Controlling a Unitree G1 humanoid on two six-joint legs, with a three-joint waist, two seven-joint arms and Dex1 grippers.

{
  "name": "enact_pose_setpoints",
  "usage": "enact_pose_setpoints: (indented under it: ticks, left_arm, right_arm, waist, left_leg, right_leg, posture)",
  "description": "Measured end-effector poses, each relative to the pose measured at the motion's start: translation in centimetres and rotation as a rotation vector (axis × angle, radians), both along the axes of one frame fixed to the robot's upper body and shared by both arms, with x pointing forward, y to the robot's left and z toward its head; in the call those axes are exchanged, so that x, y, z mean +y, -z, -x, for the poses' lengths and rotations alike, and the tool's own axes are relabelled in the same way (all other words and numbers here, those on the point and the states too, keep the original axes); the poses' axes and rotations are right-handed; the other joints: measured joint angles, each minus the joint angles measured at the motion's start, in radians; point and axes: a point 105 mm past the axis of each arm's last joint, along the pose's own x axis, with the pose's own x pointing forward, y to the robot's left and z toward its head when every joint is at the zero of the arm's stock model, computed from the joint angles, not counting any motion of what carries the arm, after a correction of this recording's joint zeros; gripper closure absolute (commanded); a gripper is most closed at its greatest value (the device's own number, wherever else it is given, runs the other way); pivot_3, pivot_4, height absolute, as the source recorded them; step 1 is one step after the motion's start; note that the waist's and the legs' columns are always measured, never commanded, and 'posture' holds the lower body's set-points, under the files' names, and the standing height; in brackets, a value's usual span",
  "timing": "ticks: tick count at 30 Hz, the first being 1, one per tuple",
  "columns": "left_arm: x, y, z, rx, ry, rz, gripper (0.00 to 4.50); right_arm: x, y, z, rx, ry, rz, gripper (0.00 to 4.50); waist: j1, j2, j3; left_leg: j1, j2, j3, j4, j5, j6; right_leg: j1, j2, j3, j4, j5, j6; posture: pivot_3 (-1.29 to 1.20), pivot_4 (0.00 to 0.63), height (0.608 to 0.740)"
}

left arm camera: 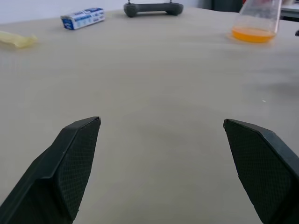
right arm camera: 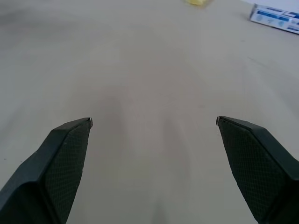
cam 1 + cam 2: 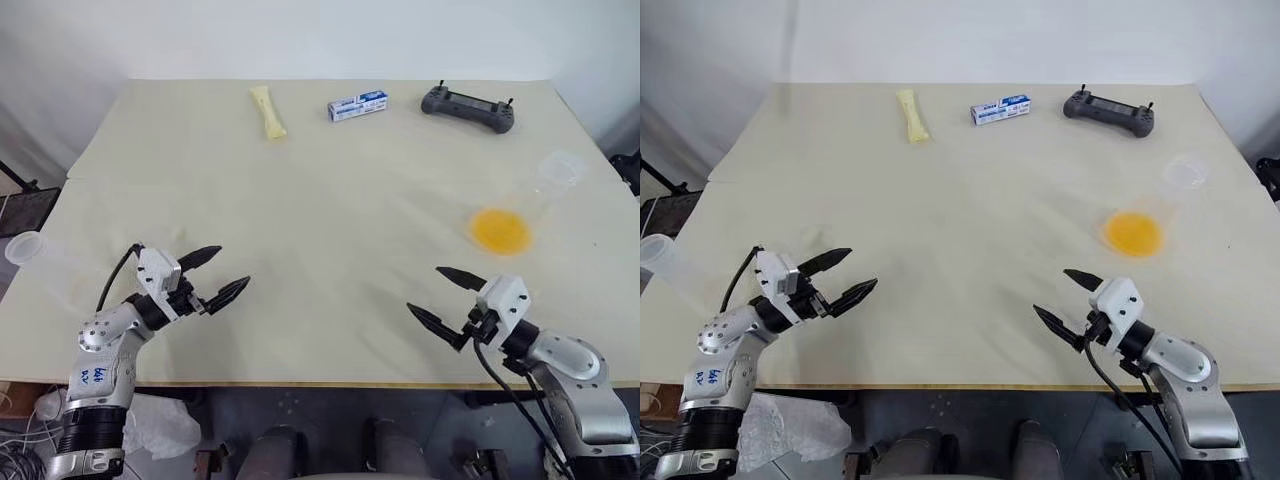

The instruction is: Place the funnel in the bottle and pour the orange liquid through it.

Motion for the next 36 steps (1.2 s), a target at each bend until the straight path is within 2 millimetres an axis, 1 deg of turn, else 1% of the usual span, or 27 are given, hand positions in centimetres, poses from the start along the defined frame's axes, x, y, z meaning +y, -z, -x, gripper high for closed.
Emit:
enact_pose_setpoints:
  ticks: [4, 6, 8, 10, 12, 15, 19, 22, 25, 28, 31, 36]
  left_arm:
    - [1.4, -0.2, 1.1, -0.025, -0.101, 0.011, 0.0]
    - [2.5, 0.1, 2.3, -0.023, -0.164, 0.012, 0.0]
    - [4.0, 1.0, 4.3, -0.001, -0.252, 0.019, 0.0]
    - [5.8, 1.8, 6.8, 0.031, -0.362, 0.029, 0.0]
    - [7.4, 2.1, 8.7, 0.049, -0.461, 0.045, 0.0]
    - [10.1, 1.3, 11.2, 0.022, -0.637, 0.089, 0.0]
    - [13.3, 0.4, 13.8, 0.01, -0.787, 0.095, 0.0]
    - [15.4, -0.8, 14.9, -0.032, -0.889, 0.102, 0.0]
    - [16.7, -1.9, 15.0, -0.051, -0.944, 0.102, 0.0]
    - [17.1, -3.1, 14.2, -0.077, -0.951, 0.11, 0.0]
    - [17.6, -3.7, 13.0, -0.088, -0.948, 0.127, 0.0]
    - [17.5, -4.6, 10.2, -0.104, -0.909, 0.151, 0.0]
  right_arm:
    - [0.2, 0.0, -0.6, 0.007, -0.033, -0.002, 0.02]
    - [0.4, -0.1, -1.0, 0.011, -0.054, -0.001, 0.02]
    - [0.6, -0.2, -1.6, 0.014, -0.075, -0.002, 0.02]
    - [0.8, -0.5, -2.3, 0.014, -0.097, -0.004, 0.02]
    - [0.8, -0.5, -2.6, 0.021, -0.112, -0.004, 0.02]
    - [1.5, -0.1, -2.7, 0.04, -0.162, -0.003, 0.02]
    - [2.1, 0.1, -3.0, 0.049, -0.196, -0.019, 0.02]
    - [2.3, 0.0, -3.3, 0.048, -0.207, -0.022, 0.02]
    - [2.4, -0.1, -3.4, 0.048, -0.218, -0.027, 0.02]
    - [2.6, -0.3, -3.4, 0.046, -0.231, -0.039, 0.02]
    - [2.8, -0.6, -3.2, 0.039, -0.25, -0.049, 0.02]
    - [3.3, -1.7, -3.0, 0.0, -0.265, -0.057, 0.02]
  waist:
    - [-0.001, 0.0, 0.0]
    - [-0.006, 0.0, 0.0]
    - [-0.014, 0.0, 0.0]
    - [-0.023, -0.001, 0.001]
    - [-0.021, -0.002, 0.001]
    - [-0.006, -0.003, 0.002]
    - [0.001, -0.003, 0.002]
    - [0.002, -0.003, 0.002]
    - [0.001, -0.003, 0.002]
    - [0.0, -0.003, 0.002]
    - [-0.002, -0.003, 0.002]
    - [-0.003, -0.003, 0.002]
  left_leg:
    - [0.0, 0.0, 0.0, 0.0, 0.0, 0.0]
    - [0.0, 0.0, 0.001, 0.0, 0.0, 0.0]
    - [0.0, 0.001, 0.0, 0.0, -0.001, -0.001]
    - [0.0, 0.001, 0.0, 0.0, -0.001, -0.001]
    - [0.0, 0.002, -0.001, 0.0, -0.001, -0.001]
    - [0.0, 0.001, -0.003, 0.001, -0.001, -0.001]
    - [0.0, 0.001, -0.002, 0.001, -0.002, -0.001]
    - [0.0, 0.001, -0.003, 0.001, -0.003, -0.001]
    - [0.0, 0.001, -0.003, 0.001, -0.003, -0.001]
    - [0.0, 0.001, -0.003, 0.001, -0.003, -0.002]
    - [0.0, 0.001, -0.003, 0.001, -0.003, -0.002]
    - [0.0, 0.001, -0.002, 0.001, -0.003, -0.002]
  right_leg:
    - [0.0, 0.0, 0.0, 0.0, 0.0, 0.0]
    - [0.0, 0.0, 0.001, -0.001, 0.0, 0.0]
    - [0.0, -0.001, 0.001, -0.001, 0.0, 0.0]
    - [0.0, -0.001, 0.001, -0.002, 0.0, 0.0]
    - [0.001, -0.003, 0.001, -0.002, 0.0, 0.0]
    - [0.002, -0.005, 0.003, -0.007, 0.0, 0.0]
    - [0.002, -0.005, 0.004, -0.006, 0.0, -0.001]
    - [0.001, -0.005, 0.004, -0.006, 0.0, -0.001]
    - [0.001, -0.005, 0.004, -0.006, 0.0, -0.001]
    - [0.001, -0.005, 0.004, -0.005, 0.0, -0.001]
    - [0.001, -0.004, 0.003, -0.003, 0.0, -0.001]
    - [0.0, -0.002, 0.002, -0.001, 0.0, -0.001]
  posture:
    - [0.0, 0.15, 0.74]
    - [0.0, 0.15, 0.74]
    - [0.0, 0.15, 0.74]
    - [0.0, 0.15, 0.74]
    - [0.0, 0.15, 0.74]
    - [0.0, 0.15, 0.74]
    - [0.0, 0.15, 0.74]
    - [0.0, 0.15, 0.74]
    - [0.0, 0.15, 0.74]
    - [0.0, 0.15, 0.74]
    - [0.0, 0.15, 0.74]
    - [0.0, 0.15, 0.74]
